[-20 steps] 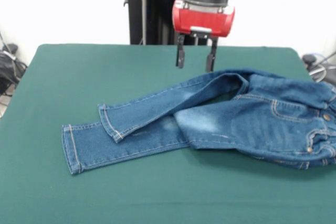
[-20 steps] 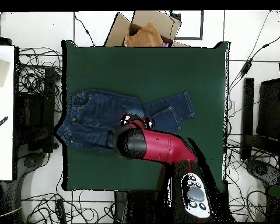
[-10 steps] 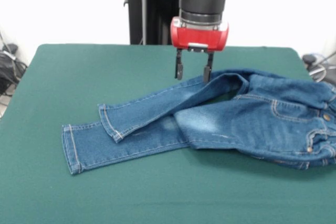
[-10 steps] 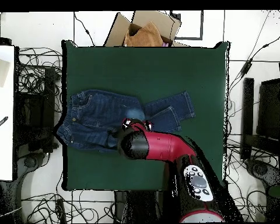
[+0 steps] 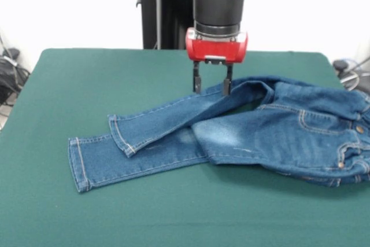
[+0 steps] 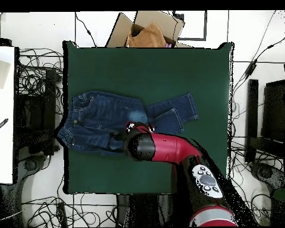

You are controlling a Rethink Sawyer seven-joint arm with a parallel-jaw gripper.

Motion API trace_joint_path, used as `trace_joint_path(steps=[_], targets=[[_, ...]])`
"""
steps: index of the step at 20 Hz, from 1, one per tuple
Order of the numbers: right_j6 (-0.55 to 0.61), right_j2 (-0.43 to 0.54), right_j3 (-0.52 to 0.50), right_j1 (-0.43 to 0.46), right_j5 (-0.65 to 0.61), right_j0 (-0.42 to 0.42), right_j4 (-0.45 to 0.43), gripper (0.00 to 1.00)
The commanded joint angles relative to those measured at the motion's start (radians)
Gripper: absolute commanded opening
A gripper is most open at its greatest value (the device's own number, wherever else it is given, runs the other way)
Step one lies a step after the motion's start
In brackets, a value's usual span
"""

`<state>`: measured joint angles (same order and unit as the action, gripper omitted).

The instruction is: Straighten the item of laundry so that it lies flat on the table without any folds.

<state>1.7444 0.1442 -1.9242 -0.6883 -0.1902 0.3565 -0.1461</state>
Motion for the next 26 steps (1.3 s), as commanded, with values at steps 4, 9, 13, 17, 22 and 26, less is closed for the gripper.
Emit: trace_joint_path(steps=[4, 9, 13, 17, 22, 26], targets=[[-0.043, 0.125, 0.018, 0.047, -0.072, 0.080, -0.092, 1.00], [-0.074, 0.164, 0.041, 0.067, -0.102, 0.139, -0.126, 1.00], [-0.094, 0.195, 0.065, 0.094, -0.113, 0.182, -0.158, 1.00], [-0.084, 0.206, 0.075, 0.115, -0.099, 0.200, -0.187, 1.00], [-0.070, 0.211, 0.097, 0.148, -0.077, 0.213, -0.226, 1.00], [-0.066, 0.219, 0.109, 0.163, -0.071, 0.223, -0.250, 1.00]])
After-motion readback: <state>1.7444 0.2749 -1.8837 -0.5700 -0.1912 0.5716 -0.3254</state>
